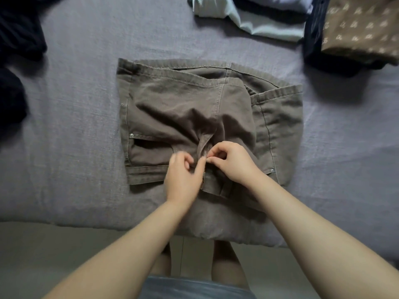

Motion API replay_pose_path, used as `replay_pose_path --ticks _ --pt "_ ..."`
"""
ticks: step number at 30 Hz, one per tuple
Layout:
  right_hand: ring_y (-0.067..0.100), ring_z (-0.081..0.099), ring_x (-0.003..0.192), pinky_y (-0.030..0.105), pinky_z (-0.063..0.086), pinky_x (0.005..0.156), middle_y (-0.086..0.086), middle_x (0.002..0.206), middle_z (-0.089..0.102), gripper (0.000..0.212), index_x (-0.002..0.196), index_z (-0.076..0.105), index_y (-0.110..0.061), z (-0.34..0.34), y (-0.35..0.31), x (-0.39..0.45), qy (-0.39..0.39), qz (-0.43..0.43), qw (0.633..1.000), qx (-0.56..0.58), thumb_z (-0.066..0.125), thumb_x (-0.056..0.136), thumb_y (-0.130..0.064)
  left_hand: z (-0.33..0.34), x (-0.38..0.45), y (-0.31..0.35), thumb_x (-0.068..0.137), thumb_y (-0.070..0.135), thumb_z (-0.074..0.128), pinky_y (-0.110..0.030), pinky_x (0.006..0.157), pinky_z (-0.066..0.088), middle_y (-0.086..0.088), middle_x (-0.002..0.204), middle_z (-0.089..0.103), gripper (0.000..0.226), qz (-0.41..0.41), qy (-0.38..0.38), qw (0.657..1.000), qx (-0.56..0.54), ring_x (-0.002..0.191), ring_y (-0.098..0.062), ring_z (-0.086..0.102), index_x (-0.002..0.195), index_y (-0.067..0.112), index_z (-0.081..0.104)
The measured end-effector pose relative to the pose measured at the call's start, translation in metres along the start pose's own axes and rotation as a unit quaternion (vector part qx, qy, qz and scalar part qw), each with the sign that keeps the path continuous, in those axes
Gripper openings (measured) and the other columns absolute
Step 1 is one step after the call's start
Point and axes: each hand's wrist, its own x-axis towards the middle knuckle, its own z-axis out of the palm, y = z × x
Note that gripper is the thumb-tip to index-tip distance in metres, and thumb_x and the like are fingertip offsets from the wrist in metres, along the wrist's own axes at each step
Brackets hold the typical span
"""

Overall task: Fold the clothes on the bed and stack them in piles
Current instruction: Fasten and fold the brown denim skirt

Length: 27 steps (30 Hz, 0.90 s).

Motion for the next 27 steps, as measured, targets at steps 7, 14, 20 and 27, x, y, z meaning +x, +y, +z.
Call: replay_pose_path --ticks 7,14,20,27 --pt "0.01 0.057 0.076 0.013 0.04 0.072 -0.008 0.082 0.056 0.006 0.08 0.068 -0.016 0.009 -0.005 0.002 -0.033 0.003 0.999 0.02 0.074 0.08 -0.014 0.015 -0.034 -0.021 0.074 0.045 0.071 -0.04 0.079 0.042 0.0 0.09 0.054 0.035 0.021 0.032 0.986 0.165 0.093 -0.025 0.053 0.09 0.019 0.054" --pt "0.012 0.052 0.078 0.005 0.038 0.069 -0.001 0.09 0.05 0.003 0.08 0.068 -0.009 0.019 0.0 0.002 -0.021 -0.017 1.0 0.0 0.07 0.083 -0.007 0.011 -0.024 -0.032 0.074 0.026 0.057 -0.037 0.068 0.038 0.001 0.064 0.056 0.014 0.104 0.001 0.966 0.238 0.067 -0.025 0.057 0.067 0.017 0.048" --pt "0.01 0.052 0.084 0.003 0.038 0.07 0.0 0.093 0.051 0.003 0.08 0.069 -0.008 0.019 0.0 0.0 -0.03 -0.011 0.999 0.001 0.072 0.082 -0.009 -0.001 -0.015 -0.014 0.085 0.027 0.052 -0.034 0.081 0.027 -0.001 0.082 0.063 0.019 0.026 -0.068 0.969 0.235 0.084 -0.024 0.058 0.072 0.017 0.042" --pt "0.015 0.055 0.087 0.019 0.043 0.081 0.001 0.094 0.052 0.003 0.082 0.071 -0.005 0.027 -0.001 -0.004 -0.028 -0.009 1.0 -0.001 0.072 0.079 -0.007 -0.015 -0.021 -0.021 0.087 0.033 0.051 -0.032 0.074 0.027 0.007 0.071 0.054 0.023 0.098 -0.143 0.953 0.25 0.078 -0.022 0.058 0.07 0.019 0.044"
